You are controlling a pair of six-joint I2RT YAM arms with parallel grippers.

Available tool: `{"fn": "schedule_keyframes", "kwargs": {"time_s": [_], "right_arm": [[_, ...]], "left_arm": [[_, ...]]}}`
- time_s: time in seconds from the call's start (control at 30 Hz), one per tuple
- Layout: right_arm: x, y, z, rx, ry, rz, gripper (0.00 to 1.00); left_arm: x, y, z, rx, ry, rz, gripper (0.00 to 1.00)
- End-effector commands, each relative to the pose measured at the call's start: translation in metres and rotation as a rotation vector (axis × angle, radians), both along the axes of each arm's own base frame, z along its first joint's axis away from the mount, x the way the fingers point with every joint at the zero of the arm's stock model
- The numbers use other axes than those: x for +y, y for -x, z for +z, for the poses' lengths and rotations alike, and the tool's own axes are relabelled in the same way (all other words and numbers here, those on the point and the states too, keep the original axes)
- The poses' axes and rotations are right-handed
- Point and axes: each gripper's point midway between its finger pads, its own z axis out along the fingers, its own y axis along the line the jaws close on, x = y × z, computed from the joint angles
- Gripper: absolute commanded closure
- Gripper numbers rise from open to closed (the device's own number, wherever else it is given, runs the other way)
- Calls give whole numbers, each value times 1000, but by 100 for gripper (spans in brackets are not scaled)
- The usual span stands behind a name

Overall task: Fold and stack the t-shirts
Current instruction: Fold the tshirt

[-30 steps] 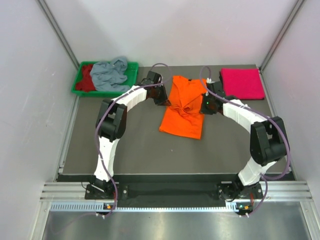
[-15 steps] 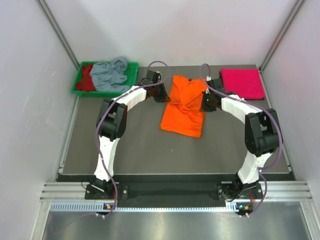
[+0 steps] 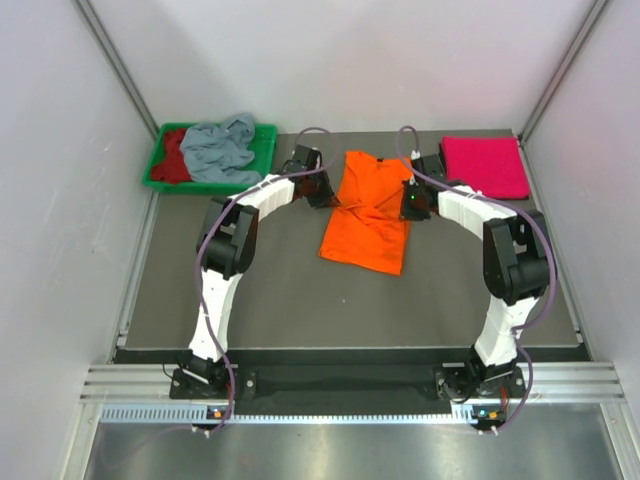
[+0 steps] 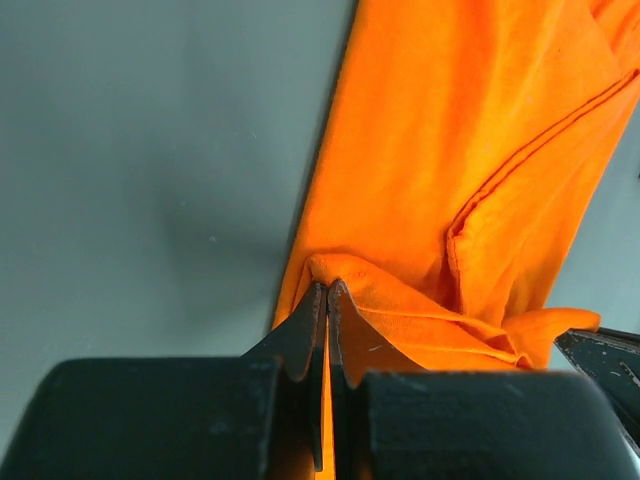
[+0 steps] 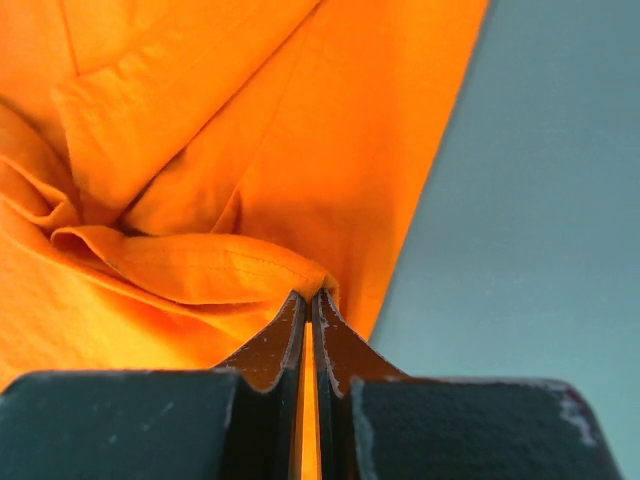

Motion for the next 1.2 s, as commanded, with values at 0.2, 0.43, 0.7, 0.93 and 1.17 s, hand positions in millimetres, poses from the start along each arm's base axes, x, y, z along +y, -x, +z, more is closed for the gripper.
{"fn": "schedule_keyframes", "kwargs": {"time_s": [0.2, 0.43, 0.7, 0.93, 1.17], "right_arm": [[-14, -27, 25, -92, 23, -86, 97], [-15, -29, 54, -108, 30, -76, 69], [3, 58, 48, 32, -165, -33, 62], [19, 106, 34, 95, -267, 63, 59], [21, 133, 10, 135, -297, 76, 59]], "left_arm": [[2, -31, 43, -150, 28, 12, 81], [47, -37, 88, -251, -110, 10, 59], [51, 63, 78, -147, -104, -185, 60], [50, 115, 45, -58, -72, -273, 60], [43, 137, 20, 9, -59, -324, 60]]}}
